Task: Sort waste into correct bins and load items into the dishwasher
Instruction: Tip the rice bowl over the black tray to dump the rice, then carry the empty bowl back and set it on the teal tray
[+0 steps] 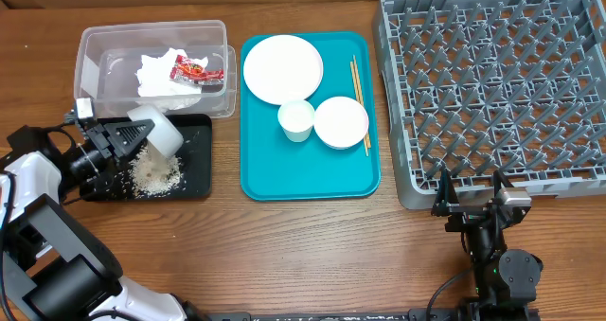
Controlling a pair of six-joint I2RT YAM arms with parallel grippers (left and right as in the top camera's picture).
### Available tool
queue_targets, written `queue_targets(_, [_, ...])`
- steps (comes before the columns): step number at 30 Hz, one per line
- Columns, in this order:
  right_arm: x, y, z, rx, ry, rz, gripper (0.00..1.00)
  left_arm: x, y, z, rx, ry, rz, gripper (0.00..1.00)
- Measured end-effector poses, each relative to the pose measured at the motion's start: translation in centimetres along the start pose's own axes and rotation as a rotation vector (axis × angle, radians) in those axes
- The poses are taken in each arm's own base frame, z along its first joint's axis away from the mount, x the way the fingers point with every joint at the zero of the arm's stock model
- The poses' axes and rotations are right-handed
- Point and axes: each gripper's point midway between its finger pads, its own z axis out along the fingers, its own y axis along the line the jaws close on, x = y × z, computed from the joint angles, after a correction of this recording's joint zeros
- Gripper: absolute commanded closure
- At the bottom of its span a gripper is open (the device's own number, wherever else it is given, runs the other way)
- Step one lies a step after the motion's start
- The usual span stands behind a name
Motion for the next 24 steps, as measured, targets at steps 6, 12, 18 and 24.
queue_targets(6, [0.0, 0.0, 0.0, 0.001, 0.000, 0.000, 0.00, -0.2, -1.2, -0.1, 0.072, -0.009, -0.087, 0.96])
queue_targets(12, [0.0, 0.0, 0.0, 0.000, 0.000, 0.000, 0.00, -0.5, -1.9, -0.1, 0.112, -0.013, -0.112, 0.96])
queue_targets(18, [0.0, 0.0, 0.0, 0.000, 0.000, 0.000, 0.00, -0.5, -2.0, -0.1, 0.122, -0.010, -0.175, 0.96])
queue_targets(24, [0.0, 0.0, 0.0, 0.000, 0.000, 0.000, 0.00, -0.6, -2.1, -0.1, 0.125, -0.009, -0.197, 0.96])
